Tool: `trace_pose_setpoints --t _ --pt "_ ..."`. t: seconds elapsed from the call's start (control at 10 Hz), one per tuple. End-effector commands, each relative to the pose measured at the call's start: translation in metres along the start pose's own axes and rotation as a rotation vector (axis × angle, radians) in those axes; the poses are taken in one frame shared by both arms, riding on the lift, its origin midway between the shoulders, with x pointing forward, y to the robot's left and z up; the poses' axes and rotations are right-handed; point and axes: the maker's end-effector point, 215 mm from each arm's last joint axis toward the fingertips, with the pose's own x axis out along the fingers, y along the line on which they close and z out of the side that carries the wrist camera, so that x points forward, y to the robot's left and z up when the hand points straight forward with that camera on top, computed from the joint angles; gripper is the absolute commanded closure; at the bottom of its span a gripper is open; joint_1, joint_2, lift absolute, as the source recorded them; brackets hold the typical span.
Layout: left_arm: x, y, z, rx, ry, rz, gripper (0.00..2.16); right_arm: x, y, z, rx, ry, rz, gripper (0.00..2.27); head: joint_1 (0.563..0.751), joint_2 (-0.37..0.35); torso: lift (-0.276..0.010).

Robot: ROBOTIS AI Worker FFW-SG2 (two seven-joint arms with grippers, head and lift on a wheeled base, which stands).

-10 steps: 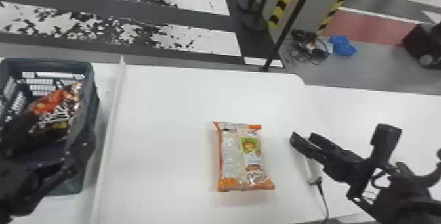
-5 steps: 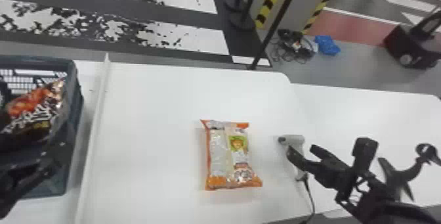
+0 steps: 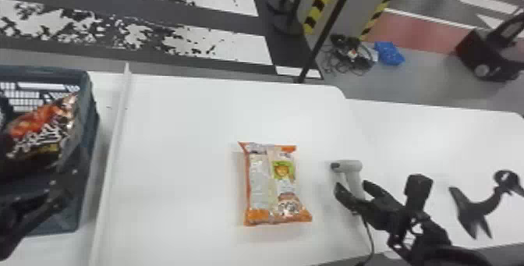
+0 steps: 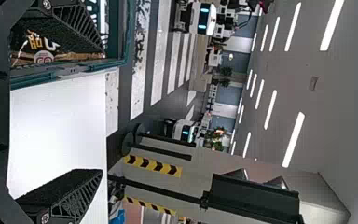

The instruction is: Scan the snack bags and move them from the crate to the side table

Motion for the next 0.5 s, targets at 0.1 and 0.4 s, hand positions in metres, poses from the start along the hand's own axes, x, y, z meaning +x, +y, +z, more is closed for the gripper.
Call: trace_pose_setpoints --t 0.1,0.4 --pt "0.0 -0.001 -0.002 -0.003 0.008 -0.004 0.08 0.008 0.0 -0.016 0.025 0.044 0.012 1.85 0.695 -0.35 -0.087" --pt "0.001 -0.006 -0.001 -0.005 0.004 -0.015 0.08 0.002 -0.008 0.002 0.104 0.012 0.008 2.22 0.695 -0.35 -0.087"
